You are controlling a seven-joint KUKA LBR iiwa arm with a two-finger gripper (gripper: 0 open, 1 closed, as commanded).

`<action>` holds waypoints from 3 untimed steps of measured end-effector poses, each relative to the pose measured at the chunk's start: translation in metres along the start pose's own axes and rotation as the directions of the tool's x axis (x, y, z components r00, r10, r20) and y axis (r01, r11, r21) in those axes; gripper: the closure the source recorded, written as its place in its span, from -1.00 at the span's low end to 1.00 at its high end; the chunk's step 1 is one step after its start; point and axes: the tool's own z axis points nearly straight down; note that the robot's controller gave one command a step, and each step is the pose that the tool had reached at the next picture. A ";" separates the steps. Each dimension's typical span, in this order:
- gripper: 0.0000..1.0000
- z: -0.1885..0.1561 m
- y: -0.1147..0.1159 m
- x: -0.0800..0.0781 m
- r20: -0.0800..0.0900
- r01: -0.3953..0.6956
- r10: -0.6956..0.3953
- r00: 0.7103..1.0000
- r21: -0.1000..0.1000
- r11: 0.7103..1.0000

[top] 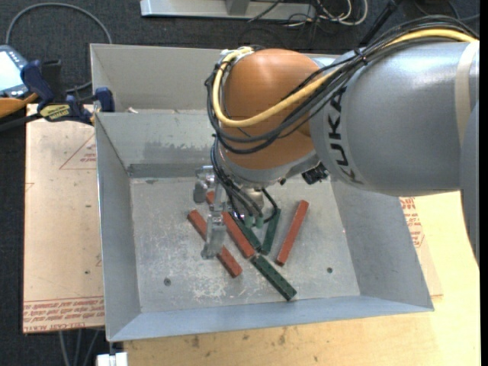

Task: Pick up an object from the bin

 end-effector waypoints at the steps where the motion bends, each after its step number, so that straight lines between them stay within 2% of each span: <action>1: -1.00 0.160 -0.087 -0.012 -0.006 -0.056 0.056 0.998 0.004 0.998; 2: 1.00 0.156 -0.084 -0.013 0.000 -0.052 0.052 0.999 0.000 0.999; 3: -1.00 0.156 -0.084 -0.013 0.000 -0.052 0.052 0.999 0.000 0.999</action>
Offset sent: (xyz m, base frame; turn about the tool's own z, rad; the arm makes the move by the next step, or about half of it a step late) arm 0.0128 -0.0841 -0.1552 0.0504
